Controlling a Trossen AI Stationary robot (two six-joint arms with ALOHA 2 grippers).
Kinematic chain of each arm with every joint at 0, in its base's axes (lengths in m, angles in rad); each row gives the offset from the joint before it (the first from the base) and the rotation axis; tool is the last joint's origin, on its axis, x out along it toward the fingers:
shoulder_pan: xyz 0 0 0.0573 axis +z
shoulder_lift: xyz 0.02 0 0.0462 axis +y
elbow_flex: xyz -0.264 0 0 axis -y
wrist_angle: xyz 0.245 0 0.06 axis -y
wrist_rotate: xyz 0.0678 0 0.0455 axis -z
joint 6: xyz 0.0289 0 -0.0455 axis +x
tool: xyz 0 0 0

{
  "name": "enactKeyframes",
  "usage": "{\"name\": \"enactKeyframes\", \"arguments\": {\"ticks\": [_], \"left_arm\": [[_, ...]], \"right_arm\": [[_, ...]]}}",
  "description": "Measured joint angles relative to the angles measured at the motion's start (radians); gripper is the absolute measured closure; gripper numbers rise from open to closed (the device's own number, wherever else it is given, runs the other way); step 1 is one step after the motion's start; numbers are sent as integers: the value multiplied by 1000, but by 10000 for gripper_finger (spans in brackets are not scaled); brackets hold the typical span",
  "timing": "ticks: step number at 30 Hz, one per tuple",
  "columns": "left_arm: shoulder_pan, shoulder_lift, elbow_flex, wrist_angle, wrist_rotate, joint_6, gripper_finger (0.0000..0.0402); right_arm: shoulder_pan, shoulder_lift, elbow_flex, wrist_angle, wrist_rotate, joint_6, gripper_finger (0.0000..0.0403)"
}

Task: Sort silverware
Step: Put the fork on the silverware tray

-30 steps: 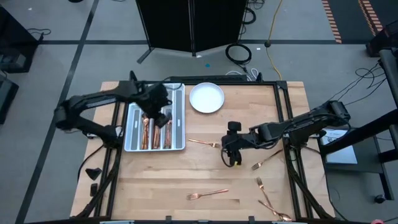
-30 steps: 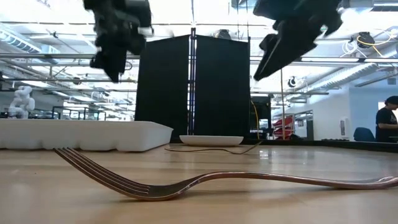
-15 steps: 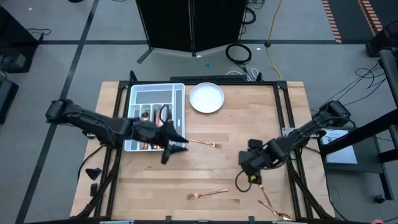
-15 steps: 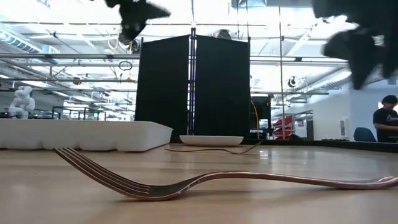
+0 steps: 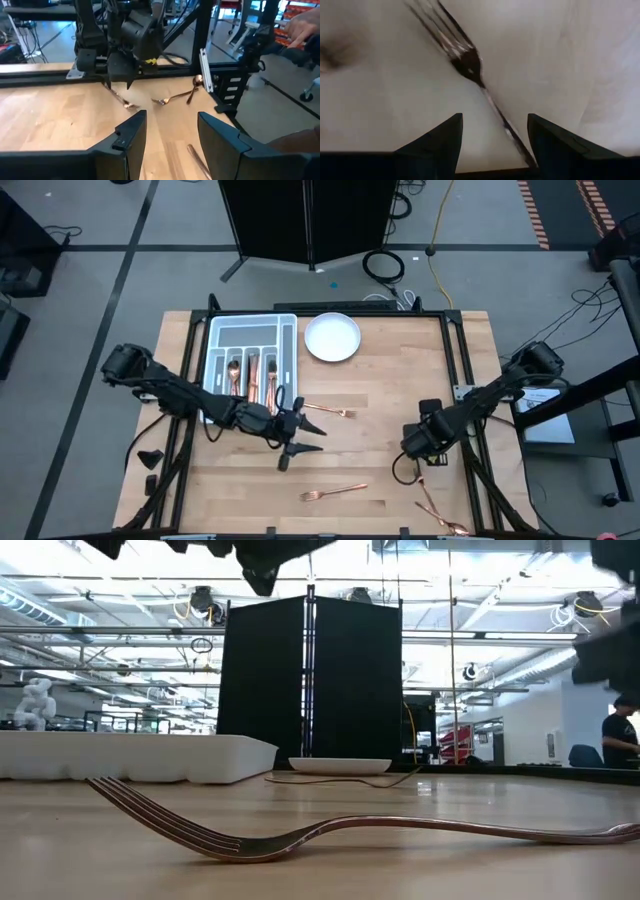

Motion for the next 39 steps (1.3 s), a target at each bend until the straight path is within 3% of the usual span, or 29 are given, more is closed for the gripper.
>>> {"name": "enactKeyframes", "arguments": {"ticks": [14,18,24,29,33,39], "left_arm": [[2,21,0,3,0,0,231],[2,21,0,1,0,0,231],[3,21,0,8,-12,-2,231],[3,21,0,8,-39,-26,231],[3,21,0,9,-58,-27,231],[3,21,0,8,-108,-58,231]], "right_arm": [[-31,-4,-171,199,-11,-78,210],[-36,-3,-173,199,-29,-83,264],[-36,-2,-174,202,-21,-109,387],[-58,-2,-157,236,51,-71,386],[-104,-15,-114,331,194,-71,398],[-166,-41,-40,408,242,-131,398]]}}
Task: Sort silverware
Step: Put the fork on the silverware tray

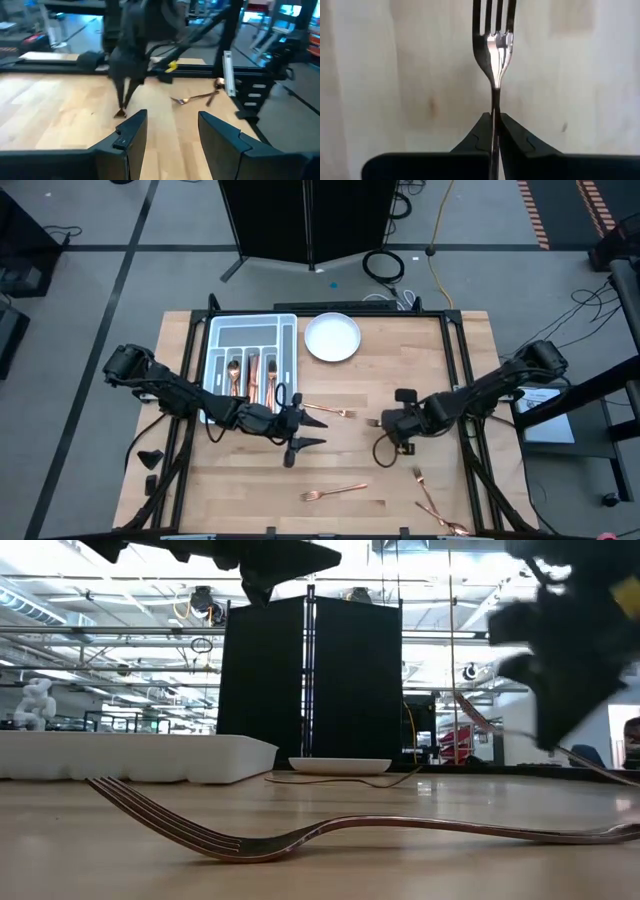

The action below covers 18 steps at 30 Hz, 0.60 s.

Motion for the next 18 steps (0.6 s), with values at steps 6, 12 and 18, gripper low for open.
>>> {"name": "enactKeyframes", "arguments": {"ticks": [6,12,18], "left_arm": [[0,0,1,-22,-142,-95,231],[1,8,1,-20,-392,-300,231],[7,53,1,32,-500,-348,231]], "right_arm": [[-69,-34,43,218,40,-14,398],[-139,-35,44,495,113,4,398],[-196,-35,45,708,129,-44,398]]}}
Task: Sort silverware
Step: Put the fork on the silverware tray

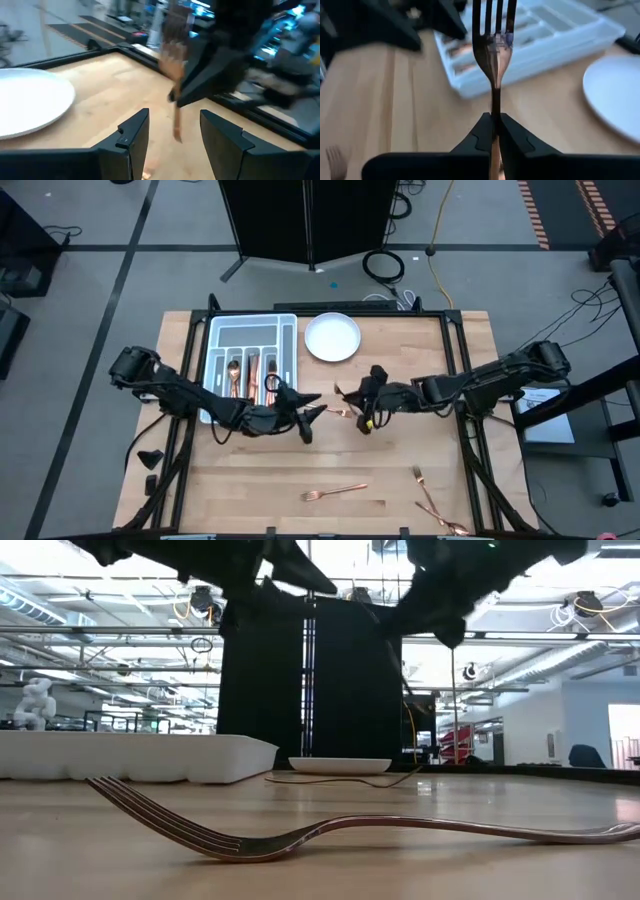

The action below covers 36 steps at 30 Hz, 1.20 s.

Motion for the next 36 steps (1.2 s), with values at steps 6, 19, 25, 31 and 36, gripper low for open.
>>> {"name": "enactKeyframes", "arguments": {"ticks": [6,19,25,31,36], "left_arm": [[32,62,0,119,-64,-6,231],[90,94,0,288,21,125,231],[117,94,0,304,43,120,231],[149,94,29,302,85,117,231],[173,94,46,292,109,71,231]], "right_arm": [[-38,0,0,101,0,-43,399],[-80,0,0,129,-5,-78,399],[-91,0,0,134,-7,-95,399],[-90,4,0,156,-8,-99,399],[-95,25,0,201,-4,-99,399]]}}
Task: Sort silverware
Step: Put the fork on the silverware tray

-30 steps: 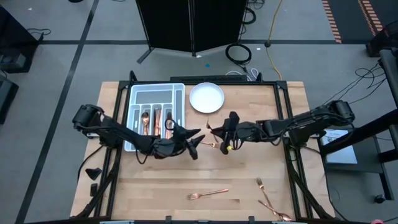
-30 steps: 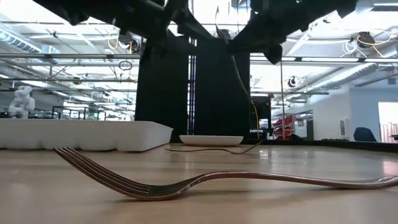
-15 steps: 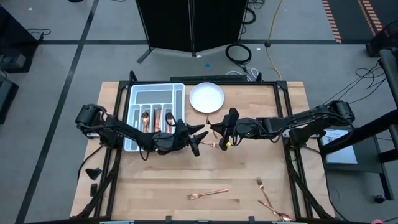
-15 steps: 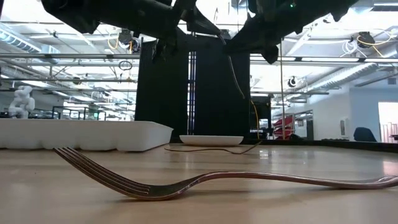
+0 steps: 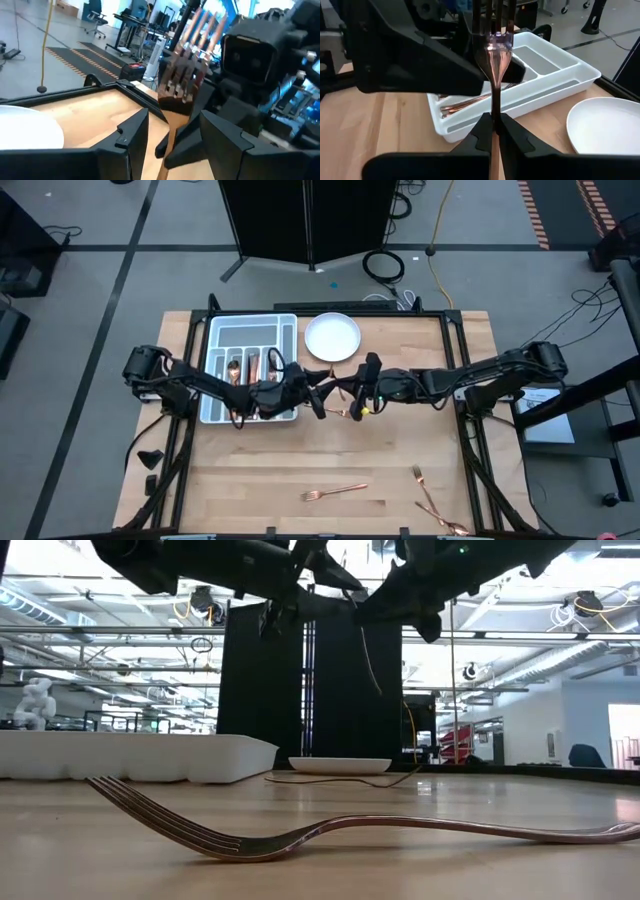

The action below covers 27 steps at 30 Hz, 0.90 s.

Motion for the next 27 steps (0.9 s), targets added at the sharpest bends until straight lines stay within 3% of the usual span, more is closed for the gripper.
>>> {"name": "enactKeyframes", "arguments": {"ticks": [8,15,20,25,27], "left_arm": [[28,0,0,-63,-37,-106,231],[45,0,2,-45,-39,-102,237],[58,0,5,-33,-30,-79,288],[59,0,6,-10,1,-5,383],[59,-1,6,-12,6,-2,392]], "right_arm": [[-7,10,0,45,9,-3,399],[-8,10,0,57,19,-8,399],[-9,10,0,71,25,-16,399],[-9,10,0,90,26,-45,395],[-9,10,0,91,24,-58,382]]}}
